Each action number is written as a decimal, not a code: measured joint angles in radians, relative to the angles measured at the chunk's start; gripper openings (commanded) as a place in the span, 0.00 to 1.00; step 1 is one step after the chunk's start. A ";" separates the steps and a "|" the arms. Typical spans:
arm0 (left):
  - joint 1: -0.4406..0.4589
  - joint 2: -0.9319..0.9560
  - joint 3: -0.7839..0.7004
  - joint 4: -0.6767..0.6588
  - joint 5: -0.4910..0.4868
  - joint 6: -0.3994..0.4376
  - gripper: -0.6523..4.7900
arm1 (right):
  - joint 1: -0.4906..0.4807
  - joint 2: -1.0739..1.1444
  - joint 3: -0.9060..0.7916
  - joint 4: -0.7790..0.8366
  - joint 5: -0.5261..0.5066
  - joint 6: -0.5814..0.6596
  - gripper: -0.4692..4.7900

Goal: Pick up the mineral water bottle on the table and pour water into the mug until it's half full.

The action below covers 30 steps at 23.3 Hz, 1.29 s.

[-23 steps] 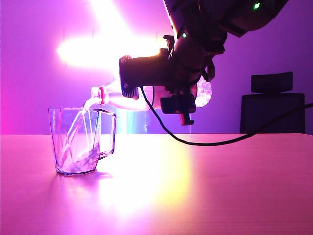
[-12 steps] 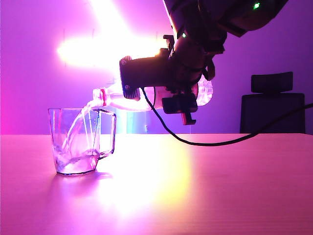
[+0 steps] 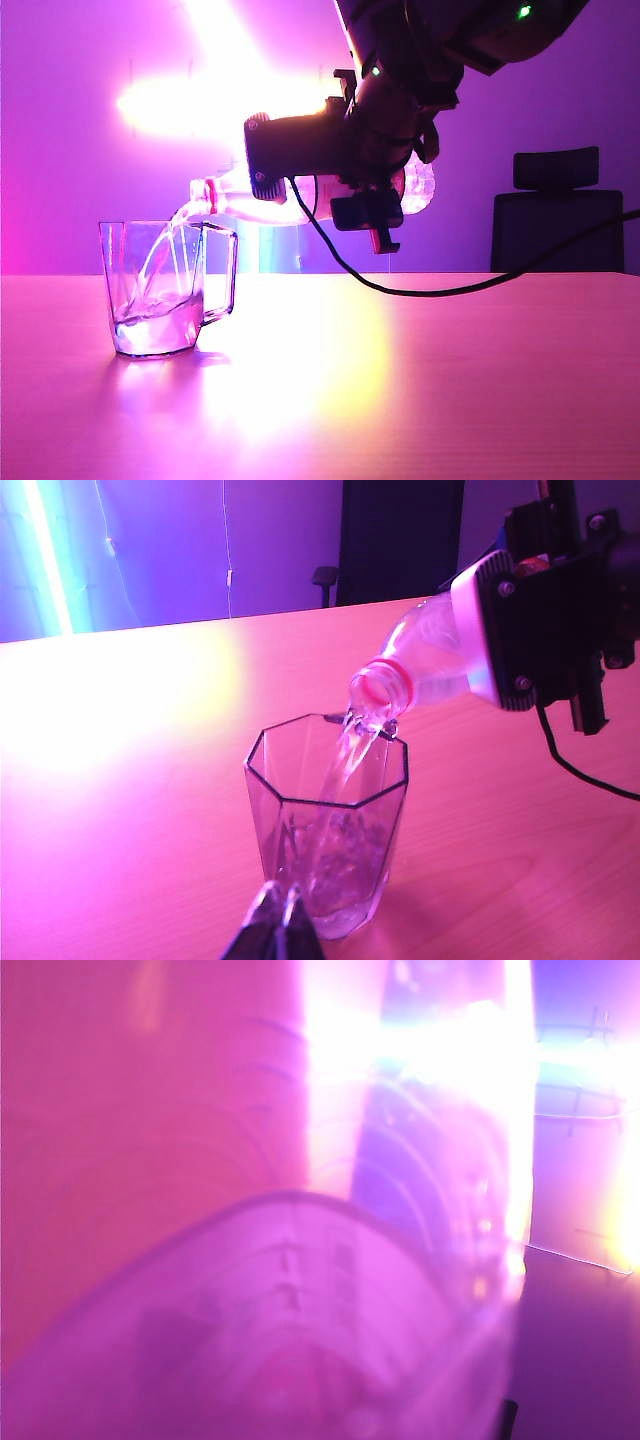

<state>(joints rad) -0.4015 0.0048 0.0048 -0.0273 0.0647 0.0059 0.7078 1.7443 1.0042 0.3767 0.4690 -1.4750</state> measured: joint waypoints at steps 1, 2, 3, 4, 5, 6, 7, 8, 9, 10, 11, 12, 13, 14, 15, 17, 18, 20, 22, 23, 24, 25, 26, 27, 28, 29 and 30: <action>0.000 0.000 0.000 0.000 0.000 0.000 0.12 | 0.000 0.000 0.000 0.000 0.000 0.000 0.62; 0.000 0.000 0.000 0.000 0.000 0.000 0.12 | 0.000 0.000 0.000 0.000 0.000 0.000 0.62; 0.000 0.000 0.000 0.000 0.000 0.000 0.12 | 0.000 0.000 0.000 -0.001 0.000 0.000 0.62; 0.000 0.000 0.000 0.000 0.000 0.000 0.12 | 0.000 0.000 0.000 0.000 0.000 0.000 0.62; 0.000 0.000 0.000 0.000 0.000 0.000 0.12 | 0.000 0.000 0.000 0.000 0.000 0.000 0.62; 0.000 0.000 0.000 0.000 0.000 0.000 0.12 | 0.000 0.000 0.000 0.000 0.000 0.000 0.62; 0.000 0.000 0.000 0.000 0.000 0.000 0.12 | 0.000 0.000 0.000 0.000 0.000 0.000 0.62; 0.000 0.000 0.000 0.000 0.000 0.000 0.12 | 0.000 0.000 0.000 0.000 0.000 0.000 0.62; 0.000 0.000 0.000 0.000 0.000 0.000 0.12 | 0.000 0.000 0.000 0.000 0.000 0.000 0.62; 0.000 0.000 0.000 0.000 0.000 0.000 0.12 | 0.000 0.000 0.000 0.000 0.000 0.000 0.62; 0.000 0.000 0.000 0.000 0.000 0.000 0.12 | 0.000 0.000 0.000 0.000 0.000 0.000 0.62; 0.000 0.000 0.000 0.000 0.000 0.000 0.12 | 0.000 0.000 0.000 0.000 0.000 0.001 0.62; 0.000 0.000 0.000 0.000 0.000 0.000 0.12 | 0.000 0.000 0.000 0.000 -0.001 0.016 0.62; 0.000 0.000 0.000 0.000 0.000 0.000 0.12 | 0.000 0.000 0.000 0.000 -0.001 0.056 0.62; 0.000 0.000 0.000 0.000 0.000 0.000 0.12 | 0.000 0.000 0.000 0.000 -0.001 0.085 0.62; 0.000 0.000 0.000 0.000 0.000 0.000 0.12 | 0.000 0.000 0.000 -0.001 -0.001 0.161 0.62; 0.000 0.000 0.000 0.000 0.000 0.000 0.12 | 0.000 0.000 0.000 -0.002 -0.001 0.180 0.62; 0.000 0.000 0.000 0.000 0.000 0.000 0.12 | 0.000 0.000 0.000 -0.010 -0.001 0.219 0.62; 0.000 0.000 0.000 0.000 0.000 0.000 0.12 | 0.000 0.000 0.000 -0.022 -0.001 0.249 0.62; 0.000 0.000 0.000 0.000 0.000 0.000 0.12 | 0.000 0.000 0.000 -0.031 -0.002 0.269 0.62; 0.000 0.000 0.000 0.000 0.000 0.000 0.12 | 0.001 0.000 0.000 -0.034 -0.001 0.286 0.62; 0.000 0.000 0.000 0.000 0.000 0.000 0.12 | 0.003 0.000 0.000 -0.037 -0.001 0.310 0.62; 0.000 0.000 0.000 0.000 0.000 0.000 0.12 | 0.005 0.000 0.000 -0.038 -0.001 0.330 0.62; 0.000 0.000 0.000 0.000 0.000 0.000 0.12 | 0.006 0.000 0.000 -0.038 -0.001 0.359 0.62; 0.000 0.000 0.000 0.000 0.000 0.000 0.12 | 0.008 0.000 0.000 -0.038 -0.002 0.382 0.62; 0.000 0.000 0.000 0.000 0.000 0.000 0.12 | 0.012 0.000 0.000 -0.038 -0.001 0.416 0.62; 0.000 0.000 0.000 0.000 0.000 0.000 0.12 | 0.014 0.000 0.000 -0.038 -0.002 0.482 0.62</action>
<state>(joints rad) -0.4019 0.0044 0.0048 -0.0273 0.0647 0.0059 0.7216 1.7443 1.0042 0.3386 0.4671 -0.9928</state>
